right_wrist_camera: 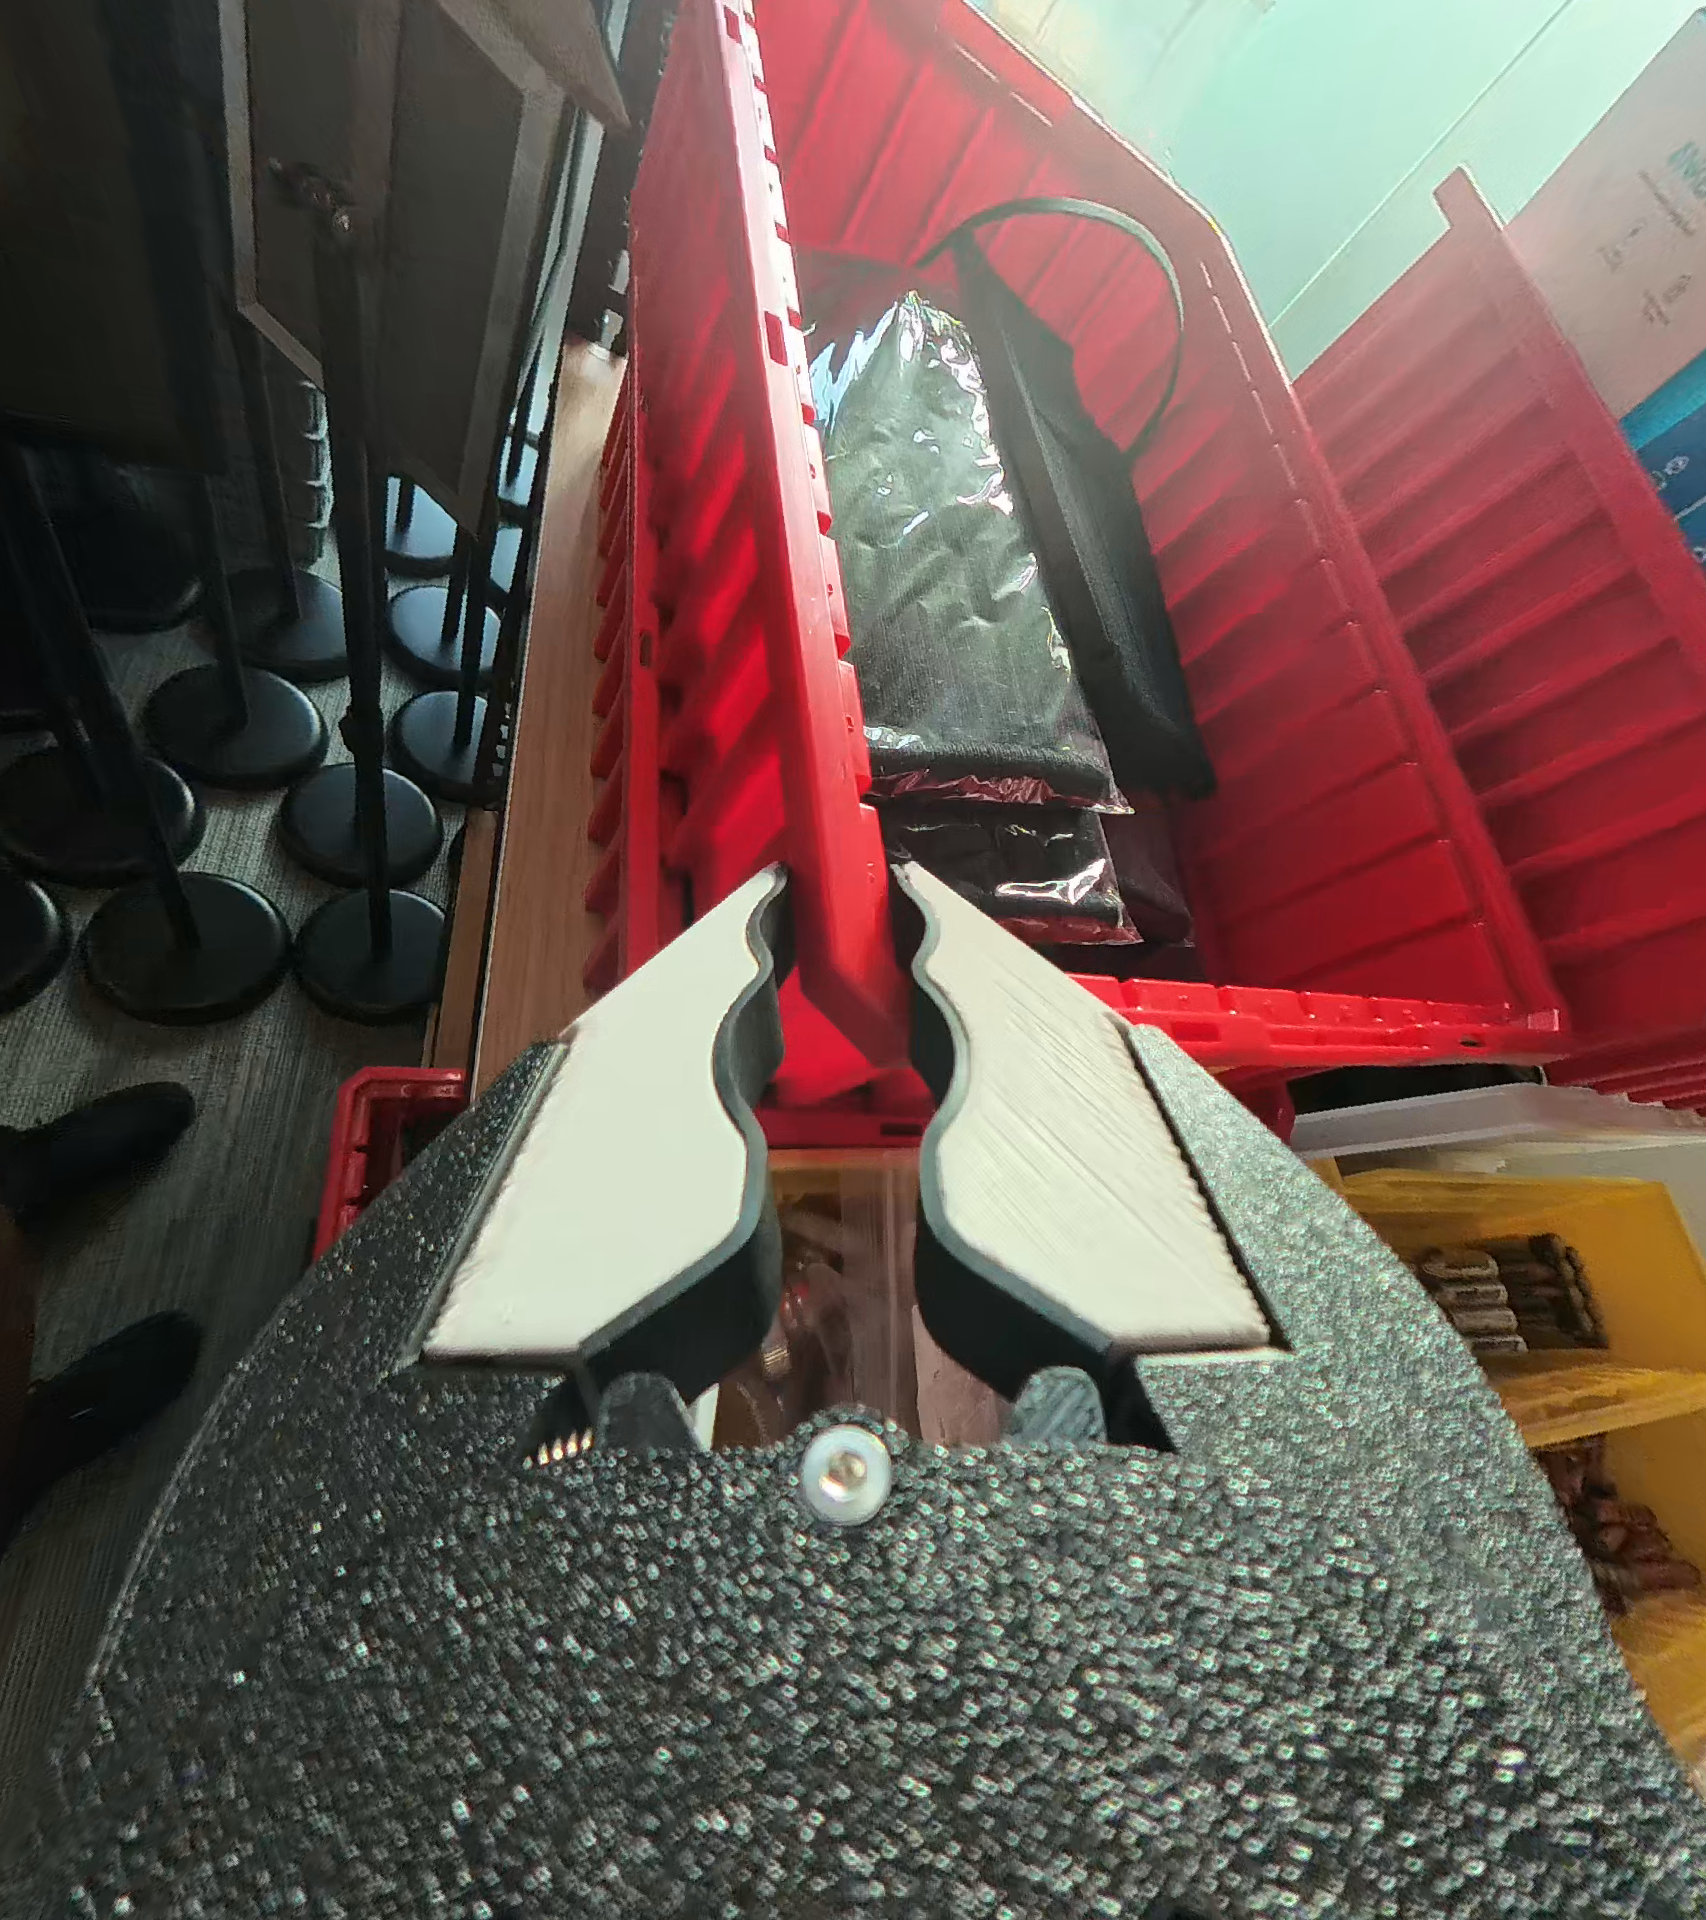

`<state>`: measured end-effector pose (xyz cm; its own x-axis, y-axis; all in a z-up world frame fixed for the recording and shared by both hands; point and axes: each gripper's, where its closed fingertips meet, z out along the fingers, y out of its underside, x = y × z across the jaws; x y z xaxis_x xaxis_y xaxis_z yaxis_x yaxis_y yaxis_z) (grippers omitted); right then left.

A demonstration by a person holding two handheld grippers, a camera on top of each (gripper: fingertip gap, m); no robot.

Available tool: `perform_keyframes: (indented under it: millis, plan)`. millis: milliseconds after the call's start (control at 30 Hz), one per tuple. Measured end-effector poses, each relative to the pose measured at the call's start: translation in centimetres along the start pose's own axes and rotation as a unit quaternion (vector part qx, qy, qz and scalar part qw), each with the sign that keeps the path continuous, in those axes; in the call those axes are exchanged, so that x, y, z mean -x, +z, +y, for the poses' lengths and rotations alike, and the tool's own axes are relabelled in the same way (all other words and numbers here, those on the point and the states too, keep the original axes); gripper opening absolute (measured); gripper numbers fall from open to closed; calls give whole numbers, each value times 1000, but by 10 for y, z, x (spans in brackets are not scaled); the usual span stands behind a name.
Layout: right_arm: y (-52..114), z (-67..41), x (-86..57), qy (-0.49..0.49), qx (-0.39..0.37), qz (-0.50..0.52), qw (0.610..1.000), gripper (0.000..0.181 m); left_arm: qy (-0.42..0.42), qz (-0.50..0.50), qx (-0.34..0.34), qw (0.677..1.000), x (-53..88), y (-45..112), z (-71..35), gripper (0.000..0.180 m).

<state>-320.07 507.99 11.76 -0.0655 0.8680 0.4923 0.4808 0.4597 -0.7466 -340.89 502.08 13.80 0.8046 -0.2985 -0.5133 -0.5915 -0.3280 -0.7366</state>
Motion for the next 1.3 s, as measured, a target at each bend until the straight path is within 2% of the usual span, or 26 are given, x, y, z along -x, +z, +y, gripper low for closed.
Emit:
perform_keyframes:
  millis: [100, 133, 167, 233, 433, 667, 800, 933, 1033, 1200, 1300]
  plan:
    - [1, -3, 0, 14, 17, 0, 1000, 18, 76, 65, 67, 993, 0, 20, 25, 56]
    - [1, -4, 1, 26, 23, -2, 999, 19, 105, 50, 39, 992, 7, 22, 18, 44]
    - [2, -6, 2, 37, 28, -3, 999, 18, 133, 59, 20, 989, 7, 22, 16, 24]
    - [2, -8, 2, 47, 42, 5, 998, 19, 142, 81, 20, 986, 8, 21, 18, 22]
    - [7, -21, 5, 70, 82, 37, 994, 17, 151, 86, -7, 985, 26, 22, 15, 22]
    - [-1, -38, -25, 88, 126, 69, 986, 16, 97, 99, -34, 990, 48, 21, -14, 25]
    - [-7, -51, -49, 96, 134, 83, 983, 18, 76, 66, -63, 993, 68, 21, -36, 25]
    - [-12, -56, -73, 89, 158, 107, 978, 18, 77, 44, -75, 993, 78, 24, -56, 25]
    - [-16, -51, -80, 113, 169, 92, 975, 18, 79, 55, -58, 994, 77, 26, -63, 24]
    - [-19, -43, -73, 96, 153, 129, 975, 20, 98, 44, -48, 993, 68, 25, -58, 24]
    - [-26, -51, -56, 73, 106, 157, 979, 19, 108, 39, -48, 992, 55, 22, -47, 23]
